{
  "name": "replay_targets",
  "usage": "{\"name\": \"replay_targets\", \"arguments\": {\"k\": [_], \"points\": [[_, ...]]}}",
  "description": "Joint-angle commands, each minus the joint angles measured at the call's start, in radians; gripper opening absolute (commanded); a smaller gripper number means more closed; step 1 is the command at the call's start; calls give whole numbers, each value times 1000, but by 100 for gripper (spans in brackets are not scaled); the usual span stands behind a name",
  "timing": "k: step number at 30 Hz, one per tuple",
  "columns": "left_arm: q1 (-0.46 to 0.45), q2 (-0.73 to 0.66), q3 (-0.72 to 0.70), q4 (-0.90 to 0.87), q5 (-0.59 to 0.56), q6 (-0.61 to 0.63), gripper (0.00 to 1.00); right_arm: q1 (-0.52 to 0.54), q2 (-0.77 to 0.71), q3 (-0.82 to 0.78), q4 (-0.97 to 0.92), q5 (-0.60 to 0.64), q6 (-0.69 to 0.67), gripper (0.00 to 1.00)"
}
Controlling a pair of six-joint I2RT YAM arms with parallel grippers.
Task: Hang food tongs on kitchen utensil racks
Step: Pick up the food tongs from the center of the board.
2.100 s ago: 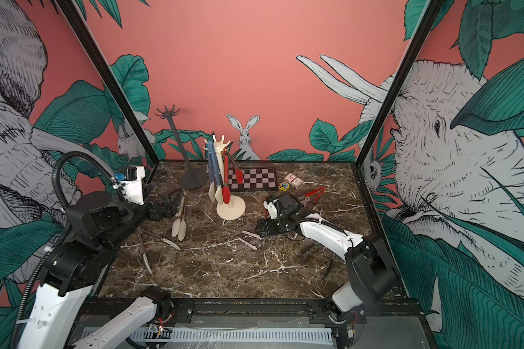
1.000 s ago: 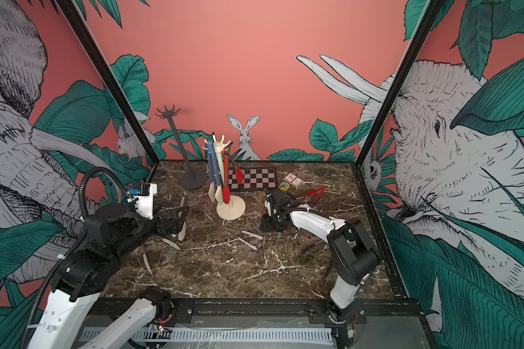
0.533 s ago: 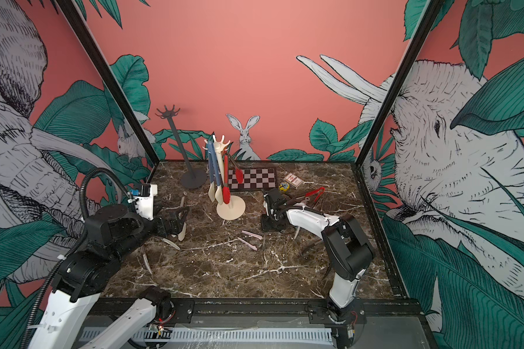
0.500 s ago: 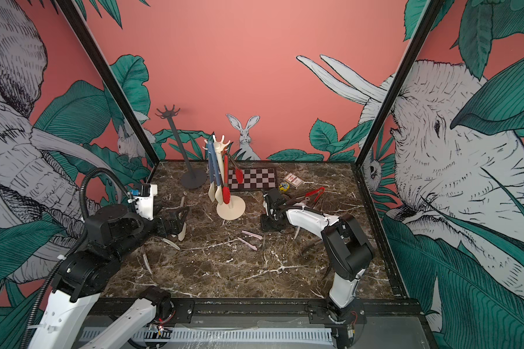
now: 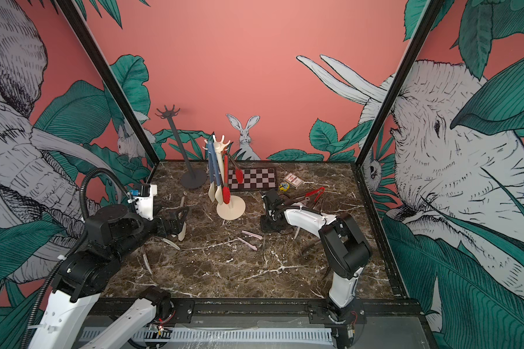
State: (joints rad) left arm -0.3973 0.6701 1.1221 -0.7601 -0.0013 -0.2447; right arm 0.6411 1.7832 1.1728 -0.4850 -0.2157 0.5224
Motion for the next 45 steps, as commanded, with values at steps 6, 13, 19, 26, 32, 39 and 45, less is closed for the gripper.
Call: {"name": "replay_targets", "arguments": {"k": [6,13,19,26,32,39,45], "points": [[3,-6,-16,-2,-10,0,99,20,27,24,-33,36,-10,22],[4,-7,-21,2,-12,-2,99,22,33,28,-38,39,-11,15],[3,-7,-30,15,-9,-3,99,22,32,38,-39,23,-10,7],[3,-7,-44,33,-8,-8,99,22,7,60,-59,22,-14,0],[3,-4,-48,42,-7,-11,99,22,-42,62,-72,27,-18,0],[3,-6,-61,66,0,-19,99,22,-133,53,-51,46,-20,0],[4,-7,-70,81,0,-22,99,22,-213,53,-26,54,-39,0]]}}
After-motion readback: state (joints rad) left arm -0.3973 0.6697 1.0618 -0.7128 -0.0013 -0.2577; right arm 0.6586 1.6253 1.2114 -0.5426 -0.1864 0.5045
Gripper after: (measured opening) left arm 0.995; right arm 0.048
